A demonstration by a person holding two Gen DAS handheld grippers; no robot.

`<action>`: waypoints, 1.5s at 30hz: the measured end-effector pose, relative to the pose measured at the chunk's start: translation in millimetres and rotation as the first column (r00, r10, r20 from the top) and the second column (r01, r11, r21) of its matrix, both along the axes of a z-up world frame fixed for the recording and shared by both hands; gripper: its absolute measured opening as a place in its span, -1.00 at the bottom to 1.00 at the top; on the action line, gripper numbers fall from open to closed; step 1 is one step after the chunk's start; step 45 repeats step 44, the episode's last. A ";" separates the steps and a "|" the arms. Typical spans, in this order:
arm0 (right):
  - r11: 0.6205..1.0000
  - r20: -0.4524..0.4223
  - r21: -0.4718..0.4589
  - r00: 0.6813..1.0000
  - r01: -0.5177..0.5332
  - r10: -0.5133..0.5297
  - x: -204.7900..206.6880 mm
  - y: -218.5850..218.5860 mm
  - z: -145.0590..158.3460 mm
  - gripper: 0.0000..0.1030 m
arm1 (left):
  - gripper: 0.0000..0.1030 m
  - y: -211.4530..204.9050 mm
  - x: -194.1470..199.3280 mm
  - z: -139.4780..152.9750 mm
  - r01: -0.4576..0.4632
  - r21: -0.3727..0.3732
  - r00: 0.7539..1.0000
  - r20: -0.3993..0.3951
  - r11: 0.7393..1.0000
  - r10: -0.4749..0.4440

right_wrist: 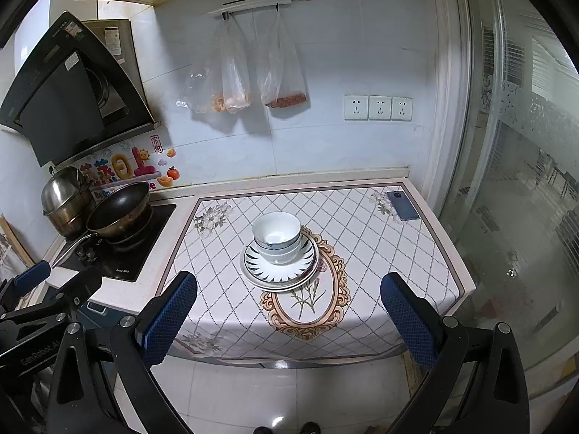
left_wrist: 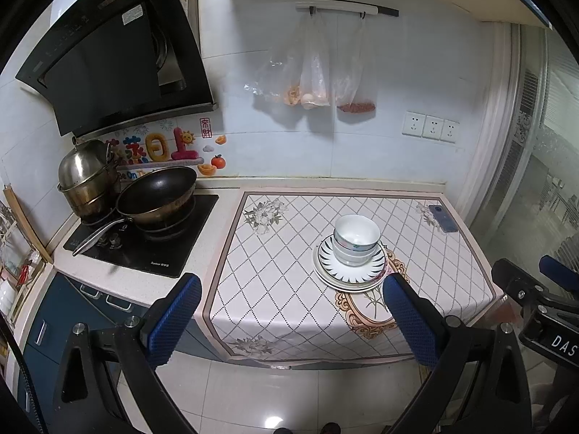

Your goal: Organize plates and bowls

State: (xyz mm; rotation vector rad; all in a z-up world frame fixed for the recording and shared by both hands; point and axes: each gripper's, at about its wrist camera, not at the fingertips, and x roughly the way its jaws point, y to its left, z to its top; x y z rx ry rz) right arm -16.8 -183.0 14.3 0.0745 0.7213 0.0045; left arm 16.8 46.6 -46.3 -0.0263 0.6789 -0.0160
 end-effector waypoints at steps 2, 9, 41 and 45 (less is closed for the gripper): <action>1.000 -0.002 0.001 1.000 0.001 -0.001 0.2 -1.3 -0.6 1.00 | 1.00 -0.3 -0.3 0.0 -0.001 -0.001 1.000 0.000 1.000 0.001; 1.000 -0.003 -0.003 1.000 0.000 0.000 2.0 -3.5 -1.4 1.00 | 1.00 1.2 2.8 0.7 0.006 -0.006 1.000 -0.001 1.000 -0.006; 1.000 -0.005 -0.011 1.000 0.011 -0.011 6.4 -4.8 -1.1 1.00 | 1.00 -3.2 6.1 3.7 0.010 -0.004 1.000 0.003 1.000 -0.010; 1.000 -0.003 -0.015 1.000 0.011 -0.011 6.4 -3.8 -0.8 1.00 | 1.00 -3.1 7.1 3.9 0.012 -0.008 1.000 0.002 1.000 -0.012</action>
